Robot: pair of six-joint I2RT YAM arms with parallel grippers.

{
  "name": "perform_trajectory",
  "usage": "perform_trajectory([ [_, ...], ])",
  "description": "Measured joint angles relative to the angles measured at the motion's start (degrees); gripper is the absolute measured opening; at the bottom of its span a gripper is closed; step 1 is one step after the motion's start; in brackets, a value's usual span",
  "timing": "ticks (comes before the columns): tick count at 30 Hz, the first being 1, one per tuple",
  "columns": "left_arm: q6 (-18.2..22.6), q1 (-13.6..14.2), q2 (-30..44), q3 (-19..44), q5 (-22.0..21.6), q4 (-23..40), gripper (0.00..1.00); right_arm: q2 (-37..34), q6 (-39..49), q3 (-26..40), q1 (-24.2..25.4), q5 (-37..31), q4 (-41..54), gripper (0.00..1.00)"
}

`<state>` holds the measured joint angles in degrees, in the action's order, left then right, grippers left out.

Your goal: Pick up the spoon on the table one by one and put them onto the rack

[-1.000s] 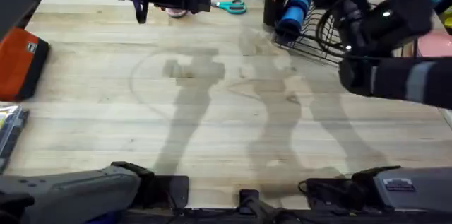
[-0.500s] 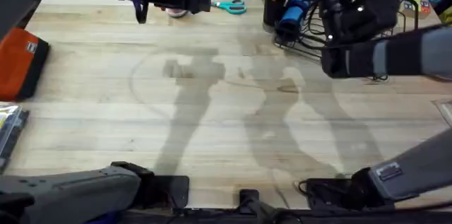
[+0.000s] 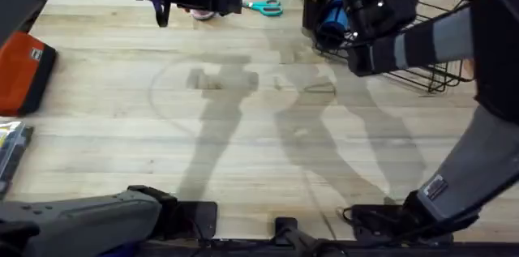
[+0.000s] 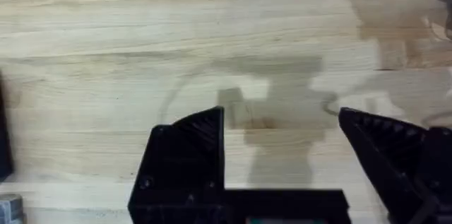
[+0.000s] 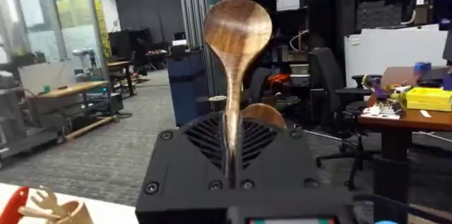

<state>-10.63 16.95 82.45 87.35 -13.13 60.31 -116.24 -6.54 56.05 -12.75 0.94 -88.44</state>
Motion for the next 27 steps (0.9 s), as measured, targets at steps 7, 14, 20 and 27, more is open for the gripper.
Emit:
perform_trajectory([
  [7, 0.0, 0.0, -0.01, 0.0, 0.0, -0.01, 0.993, -3.89, 1.04, 2.35, -0.2, 0.01, 1.26, 0.036],
  [14, 0.0, 0.0, -0.01, 0.0, 0.0, 0.0, 0.993, -6.77, 1.7, 3.44, -0.2, 0.01, 2.08, 0.036],
  [20, 0.0, 0.0, 0.0, 0.0, 0.0, 0.0, 0.994, -9.19, 1.92, 5.27, -0.2, 0.01, 2.82, 0.036],
  [27, 0.0, 0.0, -0.01, 0.0, 0.0, 0.0, 0.993, -10.07, 1.92, 7.65, -0.22, 0.01, 2.8, 0.036],
])
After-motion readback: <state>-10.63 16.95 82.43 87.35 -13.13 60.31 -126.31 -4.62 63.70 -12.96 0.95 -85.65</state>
